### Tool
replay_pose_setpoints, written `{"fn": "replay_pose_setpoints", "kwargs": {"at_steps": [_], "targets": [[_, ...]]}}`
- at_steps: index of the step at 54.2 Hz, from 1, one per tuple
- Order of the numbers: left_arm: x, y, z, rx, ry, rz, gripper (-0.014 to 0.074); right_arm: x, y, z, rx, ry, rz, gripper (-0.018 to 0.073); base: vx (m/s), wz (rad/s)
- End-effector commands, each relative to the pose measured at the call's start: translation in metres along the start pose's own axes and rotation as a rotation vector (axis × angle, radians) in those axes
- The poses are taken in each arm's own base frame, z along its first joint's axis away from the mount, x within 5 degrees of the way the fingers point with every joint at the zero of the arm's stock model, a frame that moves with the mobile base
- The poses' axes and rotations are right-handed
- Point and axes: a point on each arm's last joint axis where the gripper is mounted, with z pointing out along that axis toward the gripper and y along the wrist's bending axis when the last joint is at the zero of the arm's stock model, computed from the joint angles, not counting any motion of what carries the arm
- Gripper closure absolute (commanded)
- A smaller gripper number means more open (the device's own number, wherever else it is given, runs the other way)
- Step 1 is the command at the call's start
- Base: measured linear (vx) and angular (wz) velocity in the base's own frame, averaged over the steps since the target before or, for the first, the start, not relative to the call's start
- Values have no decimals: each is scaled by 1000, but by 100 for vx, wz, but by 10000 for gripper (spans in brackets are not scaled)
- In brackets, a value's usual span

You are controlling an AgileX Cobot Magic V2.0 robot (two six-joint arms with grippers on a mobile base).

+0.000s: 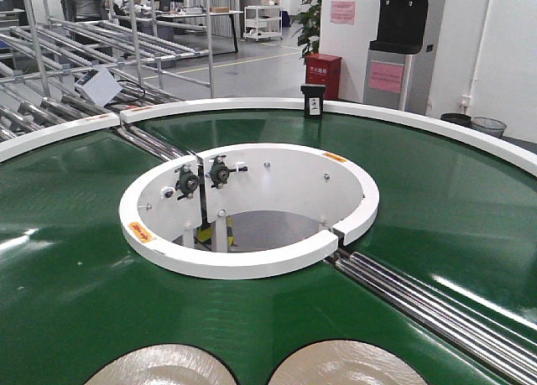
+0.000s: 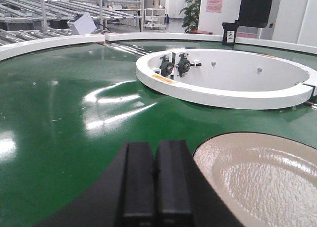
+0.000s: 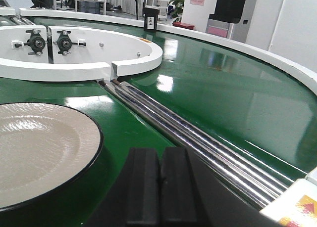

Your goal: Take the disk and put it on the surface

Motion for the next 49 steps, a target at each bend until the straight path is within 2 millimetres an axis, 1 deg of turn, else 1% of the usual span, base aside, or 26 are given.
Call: {"fn": "replay_pose_setpoints", "kwargs": {"at_steps": [1,32,49], "targets": [[-15,-1,-2,8,-112,-6,604,-5,0,-1,5,-82,-13,567,0,0],[-16,-1,-2,8,-124,-7,604,-5,0,-1,7,-81,-32,567,0,0],[-28,-1,-4,10,-252,-9,604,-7,0,-1,7,-102,-29,567,0,0]]}}
